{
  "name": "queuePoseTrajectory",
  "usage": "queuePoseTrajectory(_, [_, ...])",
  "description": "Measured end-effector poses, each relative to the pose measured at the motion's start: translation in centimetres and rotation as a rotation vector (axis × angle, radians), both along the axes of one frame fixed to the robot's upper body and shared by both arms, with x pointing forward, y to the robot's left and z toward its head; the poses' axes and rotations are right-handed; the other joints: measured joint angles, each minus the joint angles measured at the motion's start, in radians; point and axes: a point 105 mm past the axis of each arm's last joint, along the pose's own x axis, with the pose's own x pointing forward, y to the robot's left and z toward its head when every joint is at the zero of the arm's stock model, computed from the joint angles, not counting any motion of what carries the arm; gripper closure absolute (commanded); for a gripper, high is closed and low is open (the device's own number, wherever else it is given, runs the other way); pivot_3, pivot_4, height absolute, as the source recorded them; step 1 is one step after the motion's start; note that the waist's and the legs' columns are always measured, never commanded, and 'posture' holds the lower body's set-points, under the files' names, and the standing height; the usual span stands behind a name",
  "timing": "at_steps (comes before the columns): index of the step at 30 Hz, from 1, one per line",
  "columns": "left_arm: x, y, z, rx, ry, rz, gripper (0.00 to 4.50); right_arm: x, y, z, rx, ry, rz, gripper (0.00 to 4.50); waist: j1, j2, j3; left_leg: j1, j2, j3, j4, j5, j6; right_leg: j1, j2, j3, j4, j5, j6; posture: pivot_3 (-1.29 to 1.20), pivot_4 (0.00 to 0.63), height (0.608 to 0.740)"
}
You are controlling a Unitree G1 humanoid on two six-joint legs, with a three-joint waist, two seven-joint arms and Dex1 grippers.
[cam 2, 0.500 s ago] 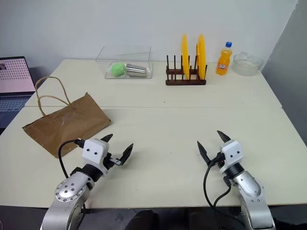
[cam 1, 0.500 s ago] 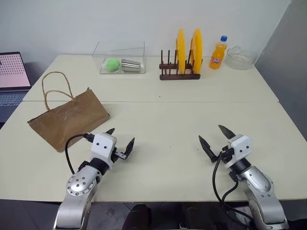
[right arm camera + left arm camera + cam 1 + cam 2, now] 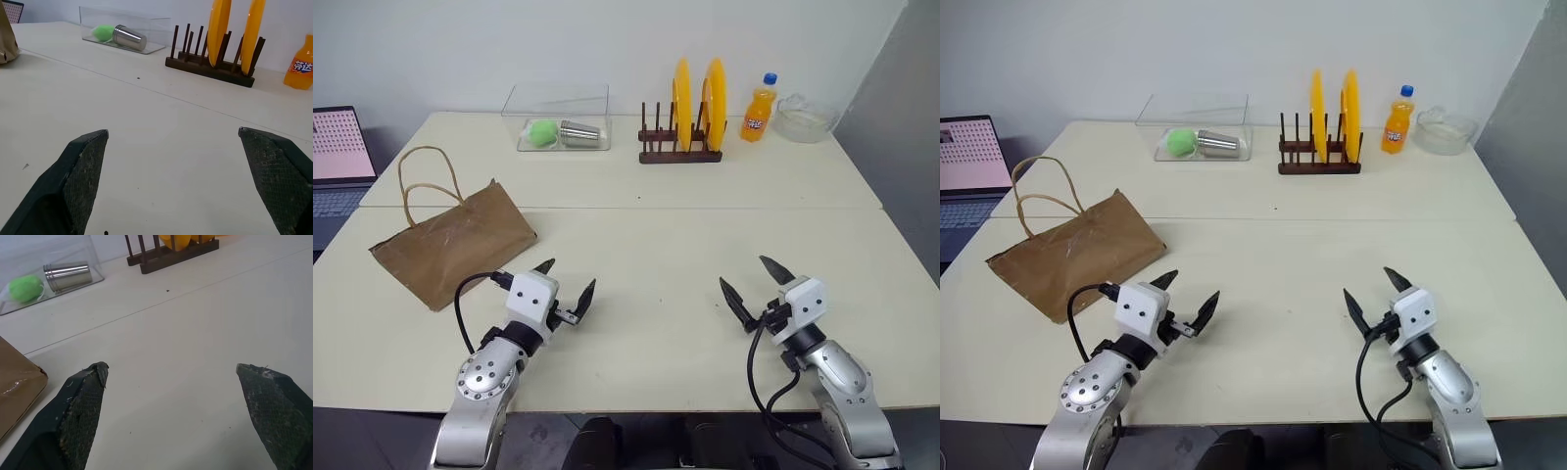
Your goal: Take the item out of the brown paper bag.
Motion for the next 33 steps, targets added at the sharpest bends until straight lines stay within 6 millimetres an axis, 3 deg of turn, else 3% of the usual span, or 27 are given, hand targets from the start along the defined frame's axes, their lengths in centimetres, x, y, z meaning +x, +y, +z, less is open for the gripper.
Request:
queuePoseTrajectory(8, [0.1,0.9,0.4,-0.004,-0.019,0.044,0.05,0.4,0.6,0.9,-0.022,-0.032,0.048,0.00,0.000,0.000,0.000,0.000,0.000,0.000,0.000,0.000,0.000,0.000,0.000,0.000,0.000,0.000,0.000,0.00,0.150,0.740])
queuePoseTrajectory(16, [-0.1,4.7,2.0,-0.052,-0.066,0.156,0.05,1.5,3.3,3.7,-0.068,-0.103,0.236,0.00,-0.001,0.000,0.000,0.000,0.000,0.000,0.000,0.000,0.000,0.000,0.000,0.000,0.000,0.000,0.000,0.00,0.150,0.740])
queuePoseTrajectory(24, [-1.8,9.2,5.7,-0.028,-0.089,0.192,0.05,1.0,7.6,7.9,-0.040,-0.073,0.628,0.00,-0.002,-0.001,0.001,0.000,0.000,-0.001,0.000,0.000,0.000,0.000,0.000,-0.001,-0.001,0.000,0.000,0.00,0.150,0.740])
queuePoseTrajectory(33, [-4.9,11.9,8.0,-0.168,0.004,0.211,0.05,0.2,9.6,10.5,-0.041,-0.055,0.845,0.00,0.000,-0.001,0.002,-0.001,0.000,-0.003,0.000,0.000,0.000,0.000,0.000,-0.002,-0.001,0.000,-0.001,0.00,0.150,0.740])
